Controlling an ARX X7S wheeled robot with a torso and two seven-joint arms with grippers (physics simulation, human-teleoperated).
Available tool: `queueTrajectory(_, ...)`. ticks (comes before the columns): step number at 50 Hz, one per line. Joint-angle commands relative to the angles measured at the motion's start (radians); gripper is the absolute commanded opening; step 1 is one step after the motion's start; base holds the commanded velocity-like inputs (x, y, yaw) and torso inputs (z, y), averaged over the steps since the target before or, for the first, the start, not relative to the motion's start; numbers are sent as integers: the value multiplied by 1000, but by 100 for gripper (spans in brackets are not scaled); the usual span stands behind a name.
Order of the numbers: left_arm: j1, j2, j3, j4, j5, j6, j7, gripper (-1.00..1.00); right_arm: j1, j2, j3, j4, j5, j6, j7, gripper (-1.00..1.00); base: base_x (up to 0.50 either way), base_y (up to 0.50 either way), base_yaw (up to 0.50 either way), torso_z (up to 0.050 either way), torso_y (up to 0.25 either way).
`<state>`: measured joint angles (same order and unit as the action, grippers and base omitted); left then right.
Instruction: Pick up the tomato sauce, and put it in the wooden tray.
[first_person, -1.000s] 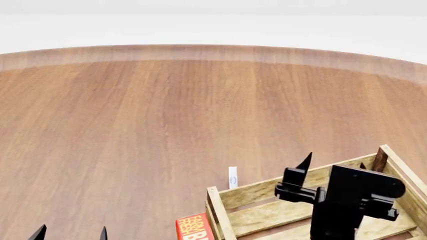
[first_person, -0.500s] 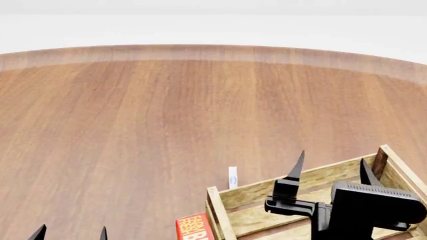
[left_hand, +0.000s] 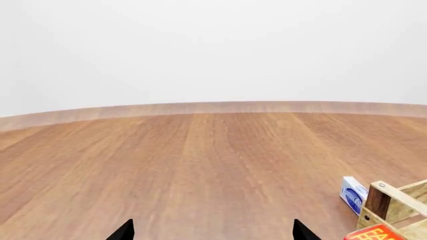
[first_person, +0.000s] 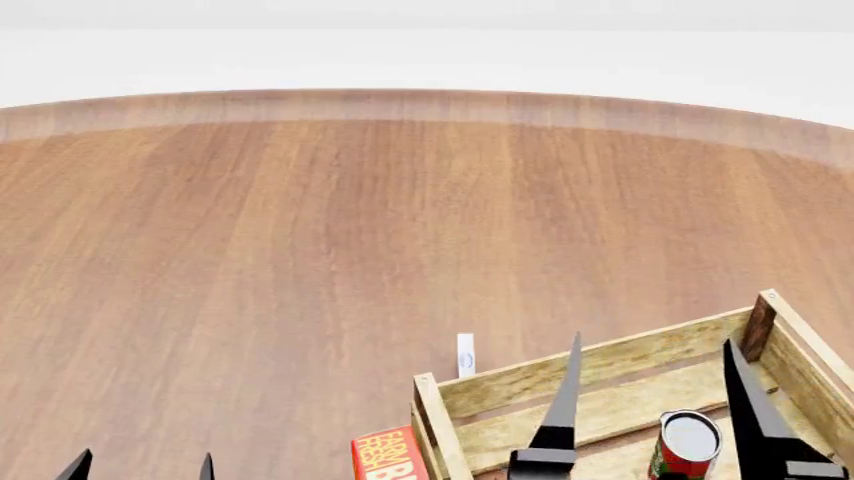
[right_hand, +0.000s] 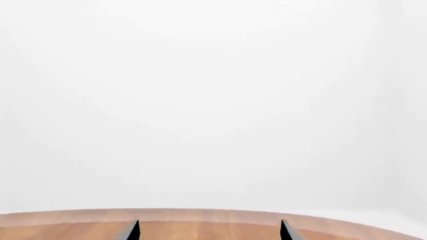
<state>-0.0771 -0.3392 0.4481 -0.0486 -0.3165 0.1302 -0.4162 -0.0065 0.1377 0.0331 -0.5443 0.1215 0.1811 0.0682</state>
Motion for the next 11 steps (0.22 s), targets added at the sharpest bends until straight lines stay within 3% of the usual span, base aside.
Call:
queueTrajectory(1,-1,-2,3,5,-1,-4,-4,100,-150,19,-22,-181,-3,-74,-5,100,0,0,0,0,0)
queueTrajectory(11,-5,-1,5,3,-2,-5,-5,100,-265,40,-37,-282,-14,-173,-15,100,0,0,0,0,0)
